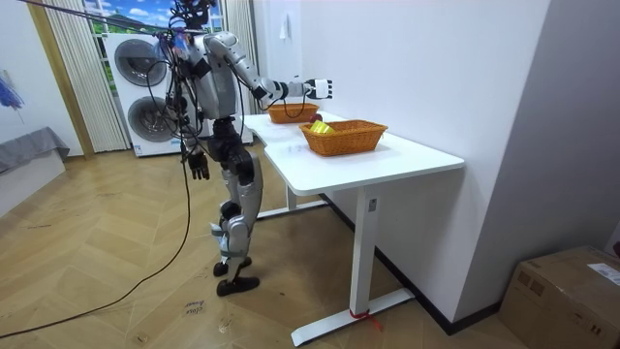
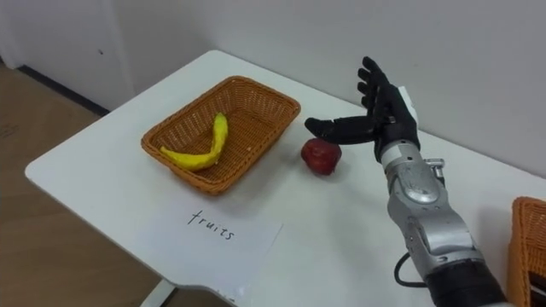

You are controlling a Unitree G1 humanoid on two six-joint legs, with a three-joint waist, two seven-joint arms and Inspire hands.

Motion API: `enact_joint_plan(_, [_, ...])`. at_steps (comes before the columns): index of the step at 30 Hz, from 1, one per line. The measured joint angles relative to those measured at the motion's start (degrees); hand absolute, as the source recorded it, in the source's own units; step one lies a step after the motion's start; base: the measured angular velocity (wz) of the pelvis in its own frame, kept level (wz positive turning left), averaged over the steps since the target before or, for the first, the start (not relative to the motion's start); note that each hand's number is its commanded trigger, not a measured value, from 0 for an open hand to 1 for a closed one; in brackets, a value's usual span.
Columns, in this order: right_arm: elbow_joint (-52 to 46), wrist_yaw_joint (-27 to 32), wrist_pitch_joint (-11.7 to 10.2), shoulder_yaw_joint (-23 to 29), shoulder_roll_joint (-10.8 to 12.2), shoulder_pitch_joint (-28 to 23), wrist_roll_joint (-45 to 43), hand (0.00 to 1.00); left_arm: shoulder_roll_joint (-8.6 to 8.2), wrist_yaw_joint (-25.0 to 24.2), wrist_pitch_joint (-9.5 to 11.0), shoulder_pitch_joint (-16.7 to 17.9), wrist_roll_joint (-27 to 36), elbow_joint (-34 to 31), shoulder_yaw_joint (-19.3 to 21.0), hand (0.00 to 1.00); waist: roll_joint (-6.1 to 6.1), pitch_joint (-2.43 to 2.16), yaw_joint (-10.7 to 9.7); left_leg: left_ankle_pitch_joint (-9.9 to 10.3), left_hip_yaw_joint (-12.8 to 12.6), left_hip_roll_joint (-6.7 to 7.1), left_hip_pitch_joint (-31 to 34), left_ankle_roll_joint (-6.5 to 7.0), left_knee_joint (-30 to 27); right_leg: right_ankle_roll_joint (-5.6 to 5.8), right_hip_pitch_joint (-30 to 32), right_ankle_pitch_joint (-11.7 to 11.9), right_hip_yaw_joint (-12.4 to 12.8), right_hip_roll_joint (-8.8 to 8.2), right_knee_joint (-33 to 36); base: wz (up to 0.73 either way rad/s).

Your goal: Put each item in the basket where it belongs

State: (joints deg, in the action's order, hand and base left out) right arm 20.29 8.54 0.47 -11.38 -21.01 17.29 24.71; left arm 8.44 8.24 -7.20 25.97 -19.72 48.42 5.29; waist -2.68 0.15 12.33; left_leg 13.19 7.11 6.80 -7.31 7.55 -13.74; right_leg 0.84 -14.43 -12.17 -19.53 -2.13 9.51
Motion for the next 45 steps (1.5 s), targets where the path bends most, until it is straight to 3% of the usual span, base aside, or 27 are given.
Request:
enact_joint_plan(5, [0.3, -0.2, 0.0, 1.0, 0.0, 0.0, 0.0, 0.0, -0.03, 0.0, 0.0, 0.0, 0.0, -0.1, 0.0, 0.0, 0.28, 0.0, -1.0, 0.0, 0.0, 0.0, 0.0, 0.0, 0.0, 0.0, 0.0, 0.0, -0.4, -0.02, 0.0, 0.0])
enact_joint_plan(23, [4.0, -3.5, 0.0, 1.8, 0.0, -0.3, -0.5, 0.0, -0.74, 0.0, 0.1, 0.8, 0.3, 0.6, -1.2, 0.0, 0.47, 0.14, -1.1, 0.0, 0.2, 0.0, -0.5, -0.01, -0.1, 0.0, -0.6, 0.0, -1.0, -0.05, 0.1, 0.0])
enact_joint_plan(30, [8.1, -3.5, -0.3, 1.8, -0.1, -0.3, -0.5, 0.0, -0.23, -0.5, 0.0, 1.0, 1.7, 3.5, -2.3, 0.0, 0.36, 0.11, -1.3, 0.0, 0.3, 0.09, 0.6, -0.01, -0.6, 0.0, 0.3, 0.0, -1.3, -0.13, 0.2, 0.0])
enact_joint_plan(31, [8.8, -3.5, -0.3, 1.9, -0.1, -0.3, -0.5, 0.0, -0.18, -0.5, 0.1, 1.0, 2.1, 3.4, -2.2, 0.0, -0.01, -0.1, -1.4, 0.0, 0.3, 0.13, 1.0, -0.01, -0.8, 0.01, 0.6, 0.0, -1.5, -0.17, 0.2, 0.0])
enact_joint_plan(34, [9.9, -3.5, -0.3, 1.9, -0.3, -0.3, -0.5, 0.0, -0.08, -0.5, 0.1, 1.0, 2.2, 3.5, -2.3, 0.0, 0.43, 0.07, -1.6, 0.0, 0.3, 0.19, 1.3, 0.01, -1.2, 0.0, 0.7, 0.0, -1.9, -0.25, 0.2, 0.0])
enact_joint_plan(45, [15.2, -3.1, -0.3, 1.9, -2.6, -0.3, -3.0, 0.0, 0.79, -0.5, 0.1, 1.3, 4.0, 3.3, -2.3, 0.0, 1.0, -0.07, -1.0, -0.1, -0.1, 0.17, 2.7, -0.08, -2.0, -0.17, 2.4, -0.3, -2.5, -0.54, 1.4, -0.01])
